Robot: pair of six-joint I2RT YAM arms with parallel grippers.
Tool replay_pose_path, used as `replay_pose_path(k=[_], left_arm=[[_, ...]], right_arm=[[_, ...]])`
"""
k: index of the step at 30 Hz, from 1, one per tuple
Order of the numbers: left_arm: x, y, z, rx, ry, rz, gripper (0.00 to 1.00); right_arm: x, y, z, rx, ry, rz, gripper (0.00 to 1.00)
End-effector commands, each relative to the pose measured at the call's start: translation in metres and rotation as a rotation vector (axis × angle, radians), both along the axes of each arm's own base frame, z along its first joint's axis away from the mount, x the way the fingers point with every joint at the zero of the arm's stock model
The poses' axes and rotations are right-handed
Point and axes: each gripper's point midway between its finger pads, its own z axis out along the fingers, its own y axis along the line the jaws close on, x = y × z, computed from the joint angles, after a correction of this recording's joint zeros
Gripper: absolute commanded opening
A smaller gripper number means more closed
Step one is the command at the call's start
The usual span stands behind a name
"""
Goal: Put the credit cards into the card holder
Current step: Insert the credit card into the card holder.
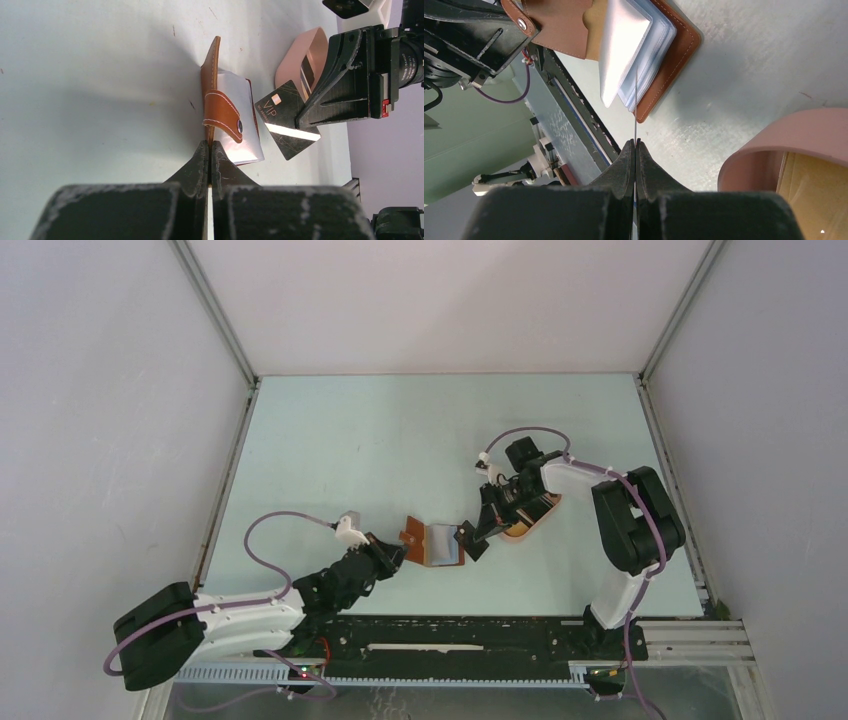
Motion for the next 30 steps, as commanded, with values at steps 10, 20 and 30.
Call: replay_pose_path(k=[10,20,30], left_arm=[[0.0017,-0.0008,0.0005,0.008,-0.021,-0.008,0.00],[0.0014,-0.0010,-0.0003,0.007,-0.019,-0.009,0.00],[0.0012,-0.0025,-0.0002,0.006,-0.018,-0.015,0.00]], right_arm=[[-0.0029,0.0061,0.0006,0.028,0.026,0.006,0.00],[0.0007,0.0006,-0.0004,0.006,0.020,-0.016,0.00],[-0.0017,0.0044,-0.0021,0.018,0.042,-0.009,0.00]])
